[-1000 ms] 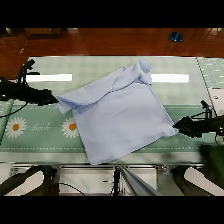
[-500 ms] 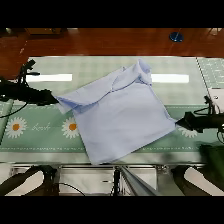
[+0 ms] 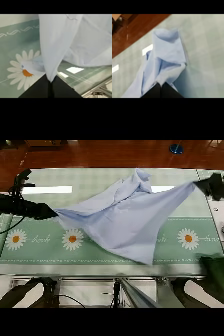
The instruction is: Fold the shirts.
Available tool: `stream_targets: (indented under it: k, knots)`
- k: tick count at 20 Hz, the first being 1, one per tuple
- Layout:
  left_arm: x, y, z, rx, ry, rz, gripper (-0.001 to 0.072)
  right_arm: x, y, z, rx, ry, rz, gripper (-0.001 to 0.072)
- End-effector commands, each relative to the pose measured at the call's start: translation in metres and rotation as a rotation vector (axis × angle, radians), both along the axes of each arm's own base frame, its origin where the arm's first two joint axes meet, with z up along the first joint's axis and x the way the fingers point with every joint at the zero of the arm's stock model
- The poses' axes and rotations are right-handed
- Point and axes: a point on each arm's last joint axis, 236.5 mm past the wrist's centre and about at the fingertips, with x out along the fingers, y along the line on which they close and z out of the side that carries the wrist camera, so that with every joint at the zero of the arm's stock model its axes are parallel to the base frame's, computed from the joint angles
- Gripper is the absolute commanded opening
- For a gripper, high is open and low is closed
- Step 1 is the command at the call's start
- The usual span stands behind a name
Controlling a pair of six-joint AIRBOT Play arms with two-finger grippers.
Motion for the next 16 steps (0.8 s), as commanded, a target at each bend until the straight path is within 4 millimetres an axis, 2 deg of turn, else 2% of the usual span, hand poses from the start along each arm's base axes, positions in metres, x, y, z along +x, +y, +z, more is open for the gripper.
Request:
stream_targets:
  k: [1, 4, 6, 8, 10, 11, 12, 14, 16]
  knots:
    - [-0.018, -0.036, 0.026, -0.147, 0.018, -0.077, 0.0018, 0.062, 0.008, 0.03, 0.016, -0.097, -0.048, 0.0022]
    - [-0.036, -0.058, 0.019, -0.15, 0.079, -0.141, 0.0018, 0.099, 0.009, 0.012, 0.044, -0.073, -0.058, 0.0022]
    - [-0.05, -0.068, 0.008, -0.148, 0.131, -0.168, 0.0018, 0.112, 0.005, 0.003, 0.075, -0.046, -0.066, 0.0022]
    - [-0.062, -0.075, -0.005, -0.151, 0.176, -0.189, 0.0018, 0.116, 0.004, -0.002, 0.07, -0.038, -0.065, 0.0022]
    - [-0.066, -0.075, -0.014, -0.153, 0.195, -0.18, 0.0018, 0.11, 0.007, -0.009, 0.044, -0.015, -0.035, 0.0036]
    - [-0.064, -0.075, -0.016, -0.15, 0.19, -0.173, 0.0018, 0.106, 0.009, -0.01, 0.053, -0.001, -0.015, 0.0215]
    - [-0.061, -0.075, -0.015, -0.151, 0.182, -0.166, 0.0018, 0.099, 0.01, -0.006, 0.059, 0.0, 0.011, 0.0343]
    - [-0.061, -0.074, -0.015, -0.151, 0.179, -0.166, 0.0018, 0.081, -0.005, 0.01, 0.023, -0.006, 0.058, 0.0353]
    - [-0.06, -0.074, -0.015, -0.15, 0.174, -0.171, 0.0018, 0.05, -0.045, 0.018, -0.076, 0.049, 0.052, 0.0352]
